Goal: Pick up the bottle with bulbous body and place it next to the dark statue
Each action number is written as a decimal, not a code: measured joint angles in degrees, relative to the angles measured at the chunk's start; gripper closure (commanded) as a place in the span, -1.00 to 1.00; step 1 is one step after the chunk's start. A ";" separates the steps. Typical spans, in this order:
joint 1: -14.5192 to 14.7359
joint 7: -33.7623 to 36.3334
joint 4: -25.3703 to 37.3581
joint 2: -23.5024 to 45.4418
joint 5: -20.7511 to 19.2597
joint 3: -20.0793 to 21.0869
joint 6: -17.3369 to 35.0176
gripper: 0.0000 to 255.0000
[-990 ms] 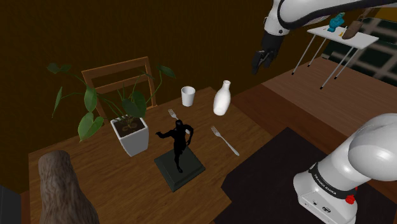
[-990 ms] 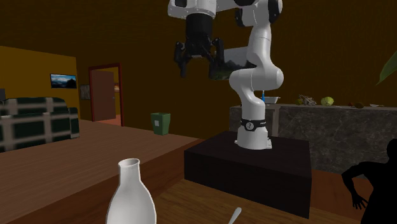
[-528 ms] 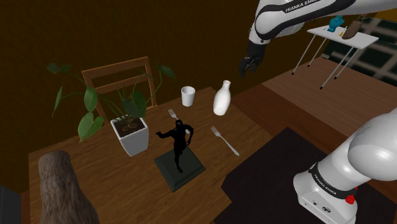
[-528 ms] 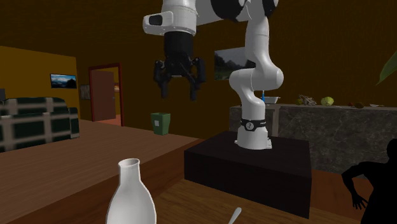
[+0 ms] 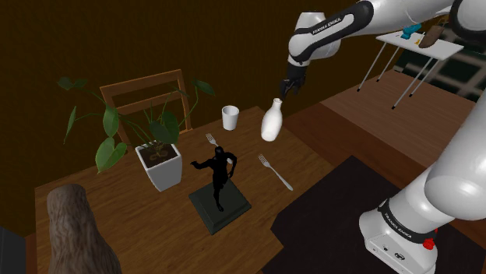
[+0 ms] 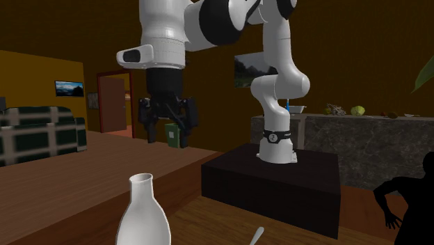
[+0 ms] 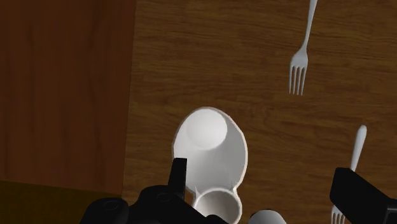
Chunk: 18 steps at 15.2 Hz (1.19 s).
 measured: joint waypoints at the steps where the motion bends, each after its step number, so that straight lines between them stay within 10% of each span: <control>1: -0.22 -0.44 1.78 2.12 0.45 0.09 0.14 -1.00; 18: -1.70 -2.74 9.28 15.17 2.66 0.85 4.94 -1.00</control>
